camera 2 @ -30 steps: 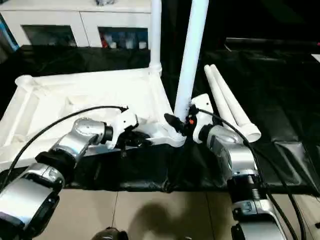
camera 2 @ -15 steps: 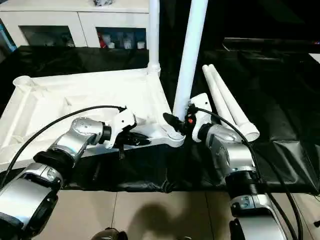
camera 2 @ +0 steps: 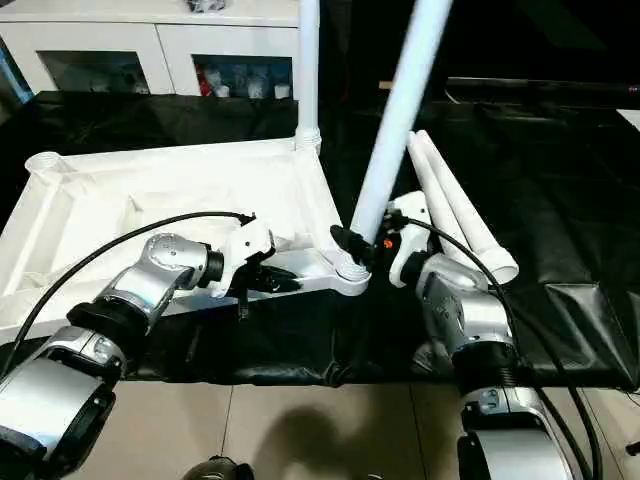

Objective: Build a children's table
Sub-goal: Insert table leg to table base

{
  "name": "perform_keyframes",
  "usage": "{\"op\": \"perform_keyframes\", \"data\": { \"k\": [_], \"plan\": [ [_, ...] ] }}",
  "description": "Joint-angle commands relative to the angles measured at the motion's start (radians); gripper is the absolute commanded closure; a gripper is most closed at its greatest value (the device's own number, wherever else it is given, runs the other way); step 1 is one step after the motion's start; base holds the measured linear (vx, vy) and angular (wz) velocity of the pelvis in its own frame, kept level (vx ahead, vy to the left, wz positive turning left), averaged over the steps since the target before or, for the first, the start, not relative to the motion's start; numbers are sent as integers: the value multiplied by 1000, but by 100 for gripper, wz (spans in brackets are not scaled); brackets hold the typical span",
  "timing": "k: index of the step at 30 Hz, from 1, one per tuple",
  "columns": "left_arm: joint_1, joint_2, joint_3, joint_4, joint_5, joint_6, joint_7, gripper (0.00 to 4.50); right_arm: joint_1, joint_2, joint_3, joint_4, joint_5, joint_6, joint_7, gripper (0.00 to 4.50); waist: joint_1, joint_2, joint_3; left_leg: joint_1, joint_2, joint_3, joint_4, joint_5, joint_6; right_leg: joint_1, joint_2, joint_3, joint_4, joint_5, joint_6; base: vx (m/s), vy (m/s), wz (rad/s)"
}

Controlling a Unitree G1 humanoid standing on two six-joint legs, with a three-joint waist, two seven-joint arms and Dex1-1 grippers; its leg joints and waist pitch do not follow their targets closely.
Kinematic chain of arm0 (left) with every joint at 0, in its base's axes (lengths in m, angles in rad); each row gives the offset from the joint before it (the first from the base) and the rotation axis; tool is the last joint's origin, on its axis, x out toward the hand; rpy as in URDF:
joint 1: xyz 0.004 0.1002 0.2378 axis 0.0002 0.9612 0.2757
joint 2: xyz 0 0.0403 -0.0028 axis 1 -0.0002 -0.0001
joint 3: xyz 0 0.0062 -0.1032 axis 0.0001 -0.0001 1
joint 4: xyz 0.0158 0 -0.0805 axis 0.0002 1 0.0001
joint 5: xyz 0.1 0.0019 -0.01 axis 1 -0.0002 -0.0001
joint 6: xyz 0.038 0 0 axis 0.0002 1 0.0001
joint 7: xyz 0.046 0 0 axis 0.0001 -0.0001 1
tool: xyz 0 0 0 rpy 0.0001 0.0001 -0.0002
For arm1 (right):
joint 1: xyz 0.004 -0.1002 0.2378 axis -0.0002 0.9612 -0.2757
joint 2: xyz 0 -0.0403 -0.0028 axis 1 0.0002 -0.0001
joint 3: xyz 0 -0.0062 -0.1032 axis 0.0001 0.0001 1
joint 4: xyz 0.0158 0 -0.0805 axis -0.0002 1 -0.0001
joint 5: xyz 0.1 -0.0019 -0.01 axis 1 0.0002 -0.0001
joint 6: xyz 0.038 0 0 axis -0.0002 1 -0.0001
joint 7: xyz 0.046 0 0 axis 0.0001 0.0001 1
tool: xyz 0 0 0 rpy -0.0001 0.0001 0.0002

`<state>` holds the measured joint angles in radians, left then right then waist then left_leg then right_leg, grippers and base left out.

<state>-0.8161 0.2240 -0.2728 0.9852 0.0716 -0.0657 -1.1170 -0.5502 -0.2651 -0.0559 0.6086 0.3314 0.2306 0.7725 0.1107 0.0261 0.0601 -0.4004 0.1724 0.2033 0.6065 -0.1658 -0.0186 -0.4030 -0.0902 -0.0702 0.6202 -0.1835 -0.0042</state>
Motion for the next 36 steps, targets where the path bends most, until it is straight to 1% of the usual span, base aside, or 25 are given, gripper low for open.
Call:
{"op": "perform_keyframes", "data": {
  "k": [1,2,4,6,8,11,12,15,16,17,18,19,21,22,23,24,25,26,29,30,31,32,33,34,36],
  "plan": [
    [11,0,1,-9,2,6,-10,450,45,-9,-19,65,-20,10,-18,257,0,-9,-77,31,65,-30,-74,-231,30,45,-78,46,-75,-168,-265,0,0,0],
    [9,-1,3,-8,2,8,0,450,54,-7,-26,69,-13,-1,-15,257,1,-3,-78,31,66,-31,-74,-232,29,45,-80,47,-75,-168,-264,0,0,0],
    [9,-2,3,-8,3,8,4,450,64,-6,-30,67,-7,-10,-9,257,0,-6,-78,31,66,-31,-75,-238,28,45,-79,46,-77,-168,-263,0,0,0],
    [7,-3,4,-7,4,8,11,450,81,-4,-29,57,-7,-31,-3,257,1,-7,-78,33,66,-31,-76,-240,29,45,-79,45,-77,-164,-264,0,0,0],
    [5,-4,6,-5,7,4,24,450,107,-1,-25,31,-12,-62,0,257,2,-9,-79,32,66,-31,-76,-229,34,46,-79,46,-76,-149,-263,0,0,0],
    [3,-6,8,-1,9,1,32,450,130,3,-26,-1,-12,-77,-11,257,2,-10,-79,31,67,-31,-77,-219,43,47,-79,45,-75,-137,-264,0,0,0],
    [2,-7,9,1,9,0,37,450,144,9,-29,-23,-7,-83,-19,257,2,-10,-77,32,67,-31,-78,-227,42,45,-79,46,-78,-152,-262,0,0,0],
    [0,-10,8,9,13,-6,46,450,194,24,-22,-93,1,-90,-29,257,5,-8,-77,35,68,-32,-80,-242,37,43,-80,47,-82,-179,-253,0,0,0],
    [-1,-10,8,9,13,-6,47,450,198,25,-20,-98,1,-90,-30,257,5,-4,-77,36,68,-33,-80,-246,34,42,-81,47,-82,-181,-253,0,0,0],
    [-2,-10,8,12,14,-7,48,450,204,27,-15,-105,-1,-91,-31,257,5,-5,-76,36,69,-33,-82,-253,31,42,-80,47,-83,-182,-250,0,0,0],
    [-4,-9,7,14,16,-9,46,450,207,23,-1,-113,-12,-89,-33,257,4,-2,-76,35,68,-34,-83,-259,27,43,-79,47,-83,-180,-250,0,0,0],
    [-6,-9,5,17,18,-11,44,450,206,17,12,-118,-25,-86,-34,257,3,-1,-76,35,68,-34,-84,-264,25,43,-79,47,-84,-183,-249,0,0,0],
    [-7,-8,3,17,19,-14,41,450,203,10,27,-123,-39,-81,-34,257,2,-4,-75,35,67,-34,-84,-272,18,44,-81,47,-85,-191,-247,0,0,0],
    [-8,-8,2,18,20,-16,39,450,197,2,42,-124,-54,-76,-34,257,2,-1,-74,34,67,-35,-85,-275,16,44,-80,47,-86,-196,-245,0,0,0],
    [-10,-6,0,21,23,-19,37,450,183,-16,75,-127,-85,-55,-23,257,-1,-3,-73,34,67,-36,-86,-280,11,44,-79,47,-86,-206,-239,0,0,0],
    [-10,-6,0,21,23,-19,37,450,183,-16,75,-127,-85,-55,-23,257,-1,-4,-73,34,66,-36,-86,-279,10,45,-78,46,-86,-207,-238,0,0,0],
    [-11,-5,-1,23,25,-20,35,450,176,-25,91,-127,-97,-43,-12,257,-2,-2,-73,35,67,-35,-86,-282,8,44,-78,47,-87,-209,-237,0,0,0],
    [-12,-3,-4,25,28,-23,32,450,163,-42,123,-127,-122,-31,10,257,-3,-4,-72,36,66,-36,-87,-295,4,45,-79,47,-88,-223,-236,0,0,0],
    [-13,0,-7,27,32,-27,28,450,149,-48,139,-121,-133,-19,23,257,-3,-4,-72,35,67,-35,-86,-295,6,45,-80,49,-89,-225,-236,0,0,0],
    [-13,1,-8,29,33,-29,25,450,135,-50,148,-109,-138,-18,30,257,-4,-6,-72,36,67,-35,-86,-295,7,44,-80,48,-89,-226,-237,0,0,0],
    [-13,2,-8,29,33,-29,23,450,126,-53,155,-102,-141,-15,38,257,-4,-5,-72,36,67,-36,-86,-295,7,45,-80,48,-89,-226,-238,0,0,0],
    [-14,3,-8,30,34,-31,22,450,117,-56,163,-95,-146,-16,46,257,-6,-5,-71,36,66,-36,-87,-302,6,44,-79,48,-90,-236,-238,0,0,0],
    [-14,3,-8,30,34,-31,22,450,117,-56,163,-95,-146,-16,46,257,-7,-8,-70,36,67,-36,-87,-305,5,45,-80,48,-90,-247,-237,0,0,0],
    [-17,5,-8,33,37,-33,19,450,103,-62,177,-80,-154,-16,66,257,-7,-8,-69,38,67,-35,-87,-314,4,43,-81,49,-94,-264,-234,0,0,0],
    [-18,6,-9,34,38,-34,17,450,97,-67,186,-73,-157,-16,81,257,-7,-7,-68,38,67,-36,-88,-320,0,43,-81,49,-94,-280,-231,0,0,0]
  ]
}}
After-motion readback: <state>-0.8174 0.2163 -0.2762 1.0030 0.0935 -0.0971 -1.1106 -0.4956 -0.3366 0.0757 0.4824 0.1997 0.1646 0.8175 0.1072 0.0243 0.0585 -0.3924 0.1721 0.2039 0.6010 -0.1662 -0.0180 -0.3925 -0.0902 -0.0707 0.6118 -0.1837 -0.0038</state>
